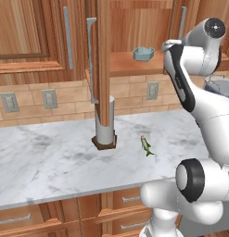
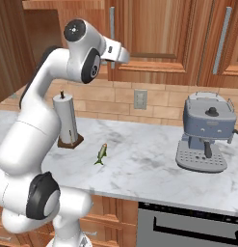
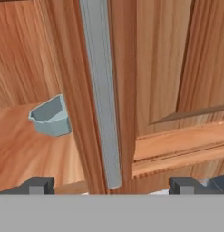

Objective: Retrieve the tupperware from the cabinet, then place the raw meat into the tupperware to avoid contamination.

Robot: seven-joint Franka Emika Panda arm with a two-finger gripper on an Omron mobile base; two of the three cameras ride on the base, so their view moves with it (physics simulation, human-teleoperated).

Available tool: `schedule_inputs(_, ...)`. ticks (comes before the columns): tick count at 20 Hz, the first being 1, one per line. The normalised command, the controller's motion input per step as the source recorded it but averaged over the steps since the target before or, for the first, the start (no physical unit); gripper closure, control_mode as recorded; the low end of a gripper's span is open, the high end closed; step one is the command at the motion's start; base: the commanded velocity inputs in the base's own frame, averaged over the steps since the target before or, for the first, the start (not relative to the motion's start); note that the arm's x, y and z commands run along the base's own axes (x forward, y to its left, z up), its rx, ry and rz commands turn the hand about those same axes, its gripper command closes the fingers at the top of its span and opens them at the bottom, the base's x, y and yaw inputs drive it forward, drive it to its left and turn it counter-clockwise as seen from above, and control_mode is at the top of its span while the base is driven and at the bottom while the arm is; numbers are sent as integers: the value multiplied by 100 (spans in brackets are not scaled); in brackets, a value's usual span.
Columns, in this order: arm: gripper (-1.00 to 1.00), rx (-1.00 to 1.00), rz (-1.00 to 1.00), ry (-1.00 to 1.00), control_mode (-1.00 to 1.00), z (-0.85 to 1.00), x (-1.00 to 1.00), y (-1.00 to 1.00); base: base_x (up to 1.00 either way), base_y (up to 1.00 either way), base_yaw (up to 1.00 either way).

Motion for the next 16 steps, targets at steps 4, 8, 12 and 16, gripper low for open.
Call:
schedule_inputs(4,-100,0,3,-1,-100,-9,35,-8,0,0,0)
schedule_inputs(8,-100,0,6,-2,-100,-6,27,0,0,0,0)
schedule_inputs(12,-100,0,5,-3,-100,-8,30,0,0,0,0)
schedule_inputs(16,-100,0,5,-2,-100,-9,34,0,0,0,0)
